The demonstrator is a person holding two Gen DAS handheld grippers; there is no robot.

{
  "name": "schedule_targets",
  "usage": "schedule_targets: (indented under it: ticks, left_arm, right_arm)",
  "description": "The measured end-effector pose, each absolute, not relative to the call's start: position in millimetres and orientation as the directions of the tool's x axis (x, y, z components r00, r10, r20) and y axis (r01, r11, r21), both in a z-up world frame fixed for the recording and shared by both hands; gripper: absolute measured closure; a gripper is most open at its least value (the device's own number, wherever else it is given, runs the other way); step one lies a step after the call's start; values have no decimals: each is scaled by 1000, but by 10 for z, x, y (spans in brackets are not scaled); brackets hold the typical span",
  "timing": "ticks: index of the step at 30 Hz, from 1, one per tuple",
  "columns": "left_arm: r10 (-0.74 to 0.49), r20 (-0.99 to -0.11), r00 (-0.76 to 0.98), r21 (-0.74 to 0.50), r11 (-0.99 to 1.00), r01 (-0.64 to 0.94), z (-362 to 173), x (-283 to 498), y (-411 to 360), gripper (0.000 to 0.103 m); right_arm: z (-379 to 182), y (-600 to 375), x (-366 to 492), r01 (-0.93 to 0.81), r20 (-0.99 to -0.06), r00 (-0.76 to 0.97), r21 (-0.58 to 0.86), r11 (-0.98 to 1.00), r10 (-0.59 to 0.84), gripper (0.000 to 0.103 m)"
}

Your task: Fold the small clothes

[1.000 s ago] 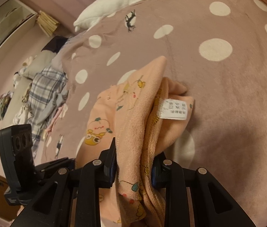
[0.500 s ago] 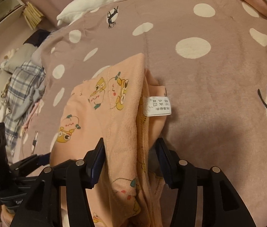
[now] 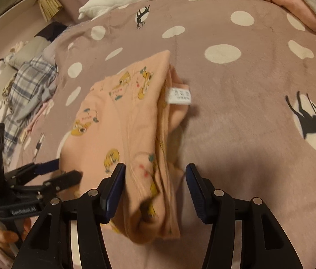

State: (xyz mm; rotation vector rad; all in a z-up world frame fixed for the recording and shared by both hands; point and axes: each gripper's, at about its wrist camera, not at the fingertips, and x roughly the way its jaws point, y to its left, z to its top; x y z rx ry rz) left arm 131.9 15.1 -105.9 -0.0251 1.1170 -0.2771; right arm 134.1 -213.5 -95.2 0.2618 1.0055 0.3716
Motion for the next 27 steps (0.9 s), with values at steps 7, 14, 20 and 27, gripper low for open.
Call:
schedule_targets:
  ticks: [7, 14, 20, 27]
  left_arm:
    - [-199, -892, 407, -117, 969, 218, -1106, 1150, 105, 26]
    - [-179, -892, 415, -99, 973, 208, -1083, 1029, 106, 26]
    - [-157, -878, 452, -61, 974, 220, -941, 852, 70, 25]
    - [-153, -872, 465, -55, 974, 218, -802, 715, 54, 18]
  right_arm:
    - [-943, -2093, 1147, -235, -776, 474, 344, 909, 416, 48]
    - [-972, -2055, 1055, -219, -804, 480, 278, 935, 351, 48]
    - [-858, -2037, 925, -229, -792, 501, 268, 936, 350, 48]
    - [-646, -1960, 724, -247, -768, 552, 220, 944, 323, 28]
